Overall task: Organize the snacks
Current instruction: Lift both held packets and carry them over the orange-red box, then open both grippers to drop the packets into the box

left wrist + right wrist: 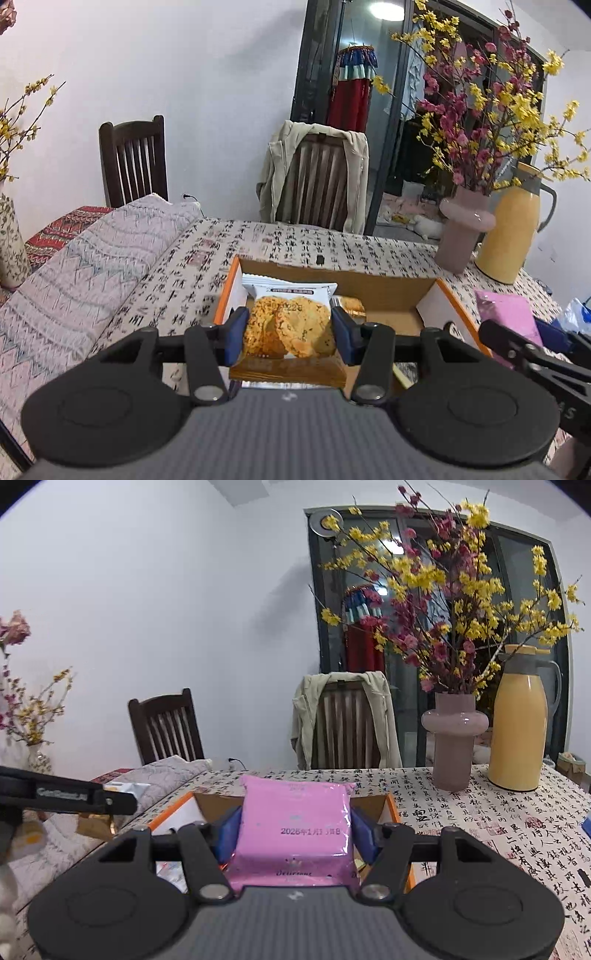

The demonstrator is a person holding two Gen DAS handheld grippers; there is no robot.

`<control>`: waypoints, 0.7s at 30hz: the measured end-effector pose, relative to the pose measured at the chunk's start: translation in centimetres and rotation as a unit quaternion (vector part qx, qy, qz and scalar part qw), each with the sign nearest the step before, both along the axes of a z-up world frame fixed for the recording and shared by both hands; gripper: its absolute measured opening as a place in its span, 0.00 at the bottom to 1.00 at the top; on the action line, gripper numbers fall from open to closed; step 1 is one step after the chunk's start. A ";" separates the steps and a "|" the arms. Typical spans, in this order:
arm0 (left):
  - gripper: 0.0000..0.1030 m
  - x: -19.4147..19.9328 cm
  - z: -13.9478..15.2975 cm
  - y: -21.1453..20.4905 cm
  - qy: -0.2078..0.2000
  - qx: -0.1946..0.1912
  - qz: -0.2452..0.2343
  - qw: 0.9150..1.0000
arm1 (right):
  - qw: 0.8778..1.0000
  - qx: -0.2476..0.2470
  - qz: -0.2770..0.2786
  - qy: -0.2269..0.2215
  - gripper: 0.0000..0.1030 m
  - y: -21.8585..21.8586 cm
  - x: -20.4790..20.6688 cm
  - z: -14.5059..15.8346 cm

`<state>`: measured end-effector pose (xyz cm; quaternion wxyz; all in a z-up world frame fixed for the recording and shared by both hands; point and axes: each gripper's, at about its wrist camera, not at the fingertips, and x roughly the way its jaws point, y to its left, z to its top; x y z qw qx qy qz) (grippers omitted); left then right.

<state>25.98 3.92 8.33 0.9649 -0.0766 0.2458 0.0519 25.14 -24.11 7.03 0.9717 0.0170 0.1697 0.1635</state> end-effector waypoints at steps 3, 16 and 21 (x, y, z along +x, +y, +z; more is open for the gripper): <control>0.48 1.3 -0.2 0.0 0.000 0.000 0.008 1.000 | 1.000 -0.001 -0.012 0.009 0.59 0.3 2.2 -0.4; 0.48 5.9 -5.1 1.0 0.005 0.002 0.035 0.999 | 0.999 0.004 -0.025 0.044 0.59 0.7 6.8 -5.2; 0.48 5.9 -5.8 0.9 0.005 0.001 0.025 1.000 | 0.999 -0.008 -0.019 0.049 0.59 1.2 6.7 -5.7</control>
